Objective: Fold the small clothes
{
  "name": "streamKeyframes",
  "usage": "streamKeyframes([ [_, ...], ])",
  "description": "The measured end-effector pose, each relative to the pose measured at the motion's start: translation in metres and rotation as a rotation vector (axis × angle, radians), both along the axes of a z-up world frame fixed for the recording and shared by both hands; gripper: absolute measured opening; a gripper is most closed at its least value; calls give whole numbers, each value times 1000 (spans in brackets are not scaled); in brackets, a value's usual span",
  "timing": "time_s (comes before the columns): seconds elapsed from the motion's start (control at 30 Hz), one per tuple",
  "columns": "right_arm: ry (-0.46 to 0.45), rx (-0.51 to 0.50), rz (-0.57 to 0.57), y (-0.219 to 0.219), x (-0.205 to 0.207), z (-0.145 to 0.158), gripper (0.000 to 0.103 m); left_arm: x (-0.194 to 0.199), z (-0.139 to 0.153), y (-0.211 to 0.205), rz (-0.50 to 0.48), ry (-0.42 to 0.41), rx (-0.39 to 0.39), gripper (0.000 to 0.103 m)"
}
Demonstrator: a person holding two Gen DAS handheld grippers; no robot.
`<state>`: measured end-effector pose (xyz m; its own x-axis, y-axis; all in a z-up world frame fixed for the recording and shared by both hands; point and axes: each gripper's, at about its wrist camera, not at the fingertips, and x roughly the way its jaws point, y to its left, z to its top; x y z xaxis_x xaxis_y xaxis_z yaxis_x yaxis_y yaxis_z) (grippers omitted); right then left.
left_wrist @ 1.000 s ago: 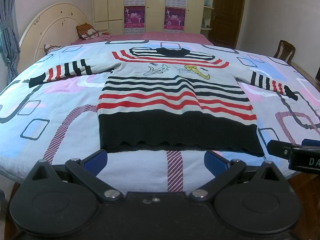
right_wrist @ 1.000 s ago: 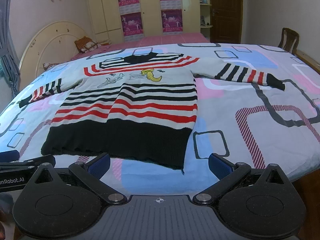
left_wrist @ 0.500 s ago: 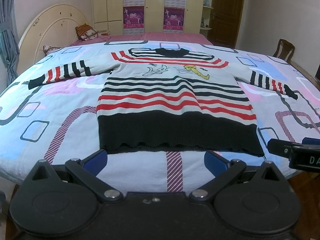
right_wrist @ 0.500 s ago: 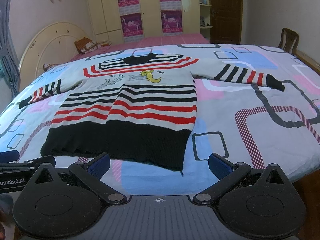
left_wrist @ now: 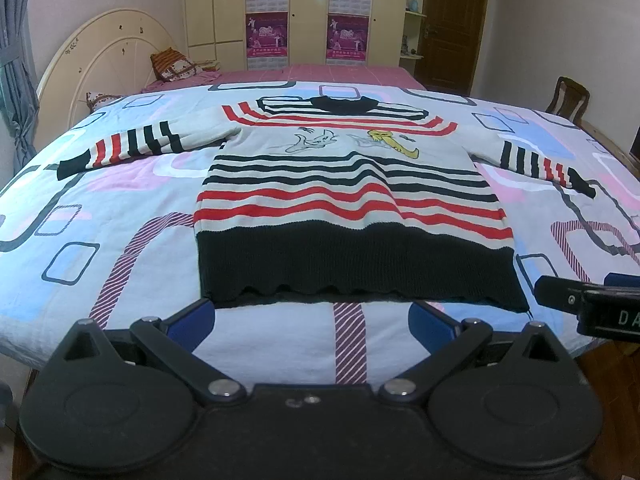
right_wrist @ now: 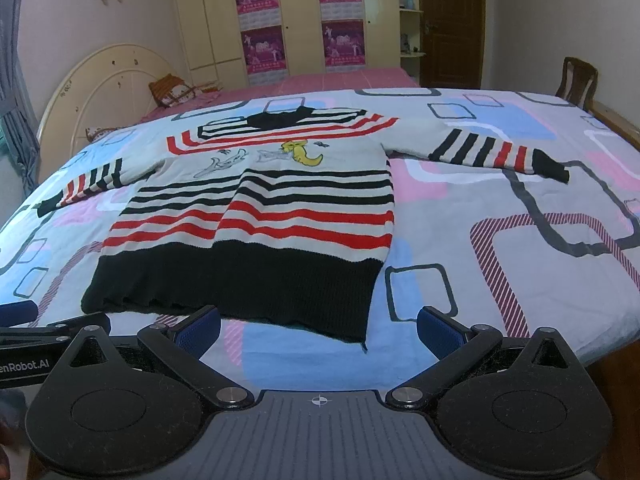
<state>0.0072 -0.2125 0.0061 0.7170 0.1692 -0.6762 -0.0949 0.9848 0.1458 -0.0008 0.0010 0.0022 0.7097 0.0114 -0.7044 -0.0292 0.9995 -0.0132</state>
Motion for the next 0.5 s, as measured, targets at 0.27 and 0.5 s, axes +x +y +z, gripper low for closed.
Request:
streamKeyframes([
  [0.27, -1, 2, 2, 0, 0, -1, 103, 0, -1, 0, 0, 1, 3, 103],
  [0.5, -2, 1, 2, 1, 0, -1, 103, 0, 0, 1, 3, -1, 3, 103],
])
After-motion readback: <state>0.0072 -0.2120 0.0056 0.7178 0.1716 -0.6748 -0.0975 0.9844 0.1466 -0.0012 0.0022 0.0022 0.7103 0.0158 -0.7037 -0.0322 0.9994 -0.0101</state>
